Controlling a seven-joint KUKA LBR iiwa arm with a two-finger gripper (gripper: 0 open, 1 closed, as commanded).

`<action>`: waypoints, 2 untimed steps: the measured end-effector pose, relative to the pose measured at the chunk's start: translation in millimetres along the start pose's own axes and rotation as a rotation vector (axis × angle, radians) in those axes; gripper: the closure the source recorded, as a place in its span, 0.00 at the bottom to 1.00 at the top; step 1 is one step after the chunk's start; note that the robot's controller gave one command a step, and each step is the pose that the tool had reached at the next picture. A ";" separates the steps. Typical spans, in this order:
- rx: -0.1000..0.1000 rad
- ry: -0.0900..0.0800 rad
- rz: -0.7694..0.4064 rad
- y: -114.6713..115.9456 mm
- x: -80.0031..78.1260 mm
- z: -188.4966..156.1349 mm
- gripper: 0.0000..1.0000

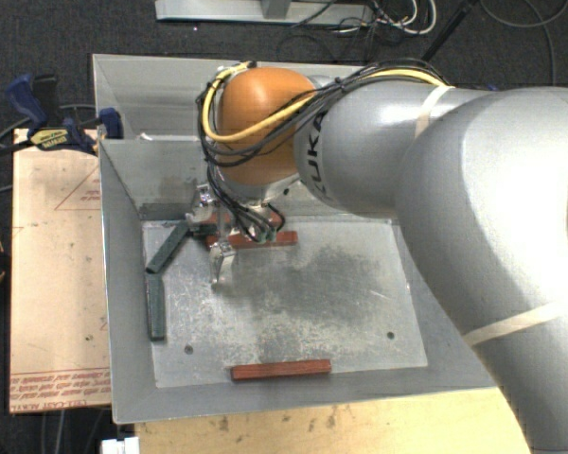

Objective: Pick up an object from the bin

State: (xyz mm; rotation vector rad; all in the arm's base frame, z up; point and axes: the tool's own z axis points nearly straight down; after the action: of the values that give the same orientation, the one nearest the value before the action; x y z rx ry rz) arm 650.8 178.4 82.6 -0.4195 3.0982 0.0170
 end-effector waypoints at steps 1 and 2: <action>0.002 -0.007 0.129 -24.3 0.2 -0.1 1.00; 0.004 0.003 0.129 -25.5 2.0 0.4 0.00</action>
Offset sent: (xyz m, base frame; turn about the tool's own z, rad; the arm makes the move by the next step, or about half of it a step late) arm 0.0000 0.0000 0.0000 0.0000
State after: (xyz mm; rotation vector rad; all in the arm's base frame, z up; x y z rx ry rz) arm 655.7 153.3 81.9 -0.2196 3.1221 0.0112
